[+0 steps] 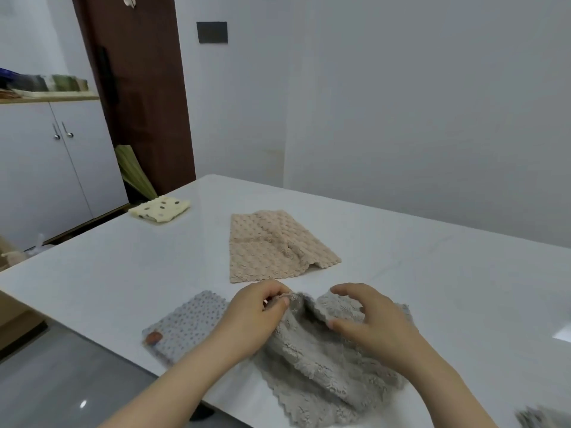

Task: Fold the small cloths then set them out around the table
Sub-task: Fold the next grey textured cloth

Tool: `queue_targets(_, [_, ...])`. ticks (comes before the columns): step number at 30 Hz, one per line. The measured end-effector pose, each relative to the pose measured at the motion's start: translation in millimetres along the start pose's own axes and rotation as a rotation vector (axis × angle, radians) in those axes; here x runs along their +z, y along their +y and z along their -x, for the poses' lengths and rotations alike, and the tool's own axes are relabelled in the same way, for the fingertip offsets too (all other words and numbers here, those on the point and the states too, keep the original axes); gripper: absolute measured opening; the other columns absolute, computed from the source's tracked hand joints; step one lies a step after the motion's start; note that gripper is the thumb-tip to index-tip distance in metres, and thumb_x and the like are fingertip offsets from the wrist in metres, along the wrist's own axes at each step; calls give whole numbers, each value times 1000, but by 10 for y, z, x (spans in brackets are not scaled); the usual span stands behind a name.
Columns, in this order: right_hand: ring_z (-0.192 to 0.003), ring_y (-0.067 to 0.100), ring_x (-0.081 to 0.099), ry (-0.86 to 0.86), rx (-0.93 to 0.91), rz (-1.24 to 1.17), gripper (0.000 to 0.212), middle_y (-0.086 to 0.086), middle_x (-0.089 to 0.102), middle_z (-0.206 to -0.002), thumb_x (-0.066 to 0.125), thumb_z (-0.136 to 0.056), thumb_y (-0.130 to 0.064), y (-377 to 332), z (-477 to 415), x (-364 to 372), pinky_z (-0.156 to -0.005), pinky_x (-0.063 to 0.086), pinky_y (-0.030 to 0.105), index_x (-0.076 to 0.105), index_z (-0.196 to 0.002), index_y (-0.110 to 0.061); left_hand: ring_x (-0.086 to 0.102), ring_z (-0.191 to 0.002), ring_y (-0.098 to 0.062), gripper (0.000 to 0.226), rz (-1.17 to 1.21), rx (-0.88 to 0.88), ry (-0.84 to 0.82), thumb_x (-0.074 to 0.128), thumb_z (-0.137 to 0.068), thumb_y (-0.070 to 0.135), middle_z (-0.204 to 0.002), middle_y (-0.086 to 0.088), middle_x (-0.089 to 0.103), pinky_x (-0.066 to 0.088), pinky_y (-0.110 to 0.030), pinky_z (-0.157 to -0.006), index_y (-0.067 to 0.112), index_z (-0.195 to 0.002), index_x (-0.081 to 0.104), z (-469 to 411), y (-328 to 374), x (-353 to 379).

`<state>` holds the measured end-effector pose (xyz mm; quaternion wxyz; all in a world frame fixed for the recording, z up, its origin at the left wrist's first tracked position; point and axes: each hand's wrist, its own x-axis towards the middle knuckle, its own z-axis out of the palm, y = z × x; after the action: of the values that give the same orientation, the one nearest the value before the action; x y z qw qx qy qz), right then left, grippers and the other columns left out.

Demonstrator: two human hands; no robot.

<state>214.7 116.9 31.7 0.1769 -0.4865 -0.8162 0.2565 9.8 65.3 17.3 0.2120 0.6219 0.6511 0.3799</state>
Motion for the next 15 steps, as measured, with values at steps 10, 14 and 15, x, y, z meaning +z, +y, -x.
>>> queue_targets(10, [-98,2,57,150,-97,36,12,-16,64,-101,63,-85,-29,-45,-123,142,-89,48,26,67,-96,-30,53,-75,11,12,39,41,14,57,-90,27,-79,19,61,35,-4,-62,37,-86,63,86,77,-25])
queue_targets(14, [-78,3,61,189,-120,11,14,-13,67,-80,55,-90,-22,-35,-117,91,-73,52,29,65,-81,-25,50,-68,1,18,61,-25,-2,71,-80,31,-87,14,59,36,-8,-61,39,-94,62,127,15,-23])
queue_targets(15, [-70,3,59,207,-122,-6,15,-10,66,-75,53,-92,-22,-28,-110,73,-67,50,26,62,-81,-26,48,-63,0,19,61,-36,-6,73,-78,32,-84,13,59,37,-11,-61,37,-93,63,137,0,-19])
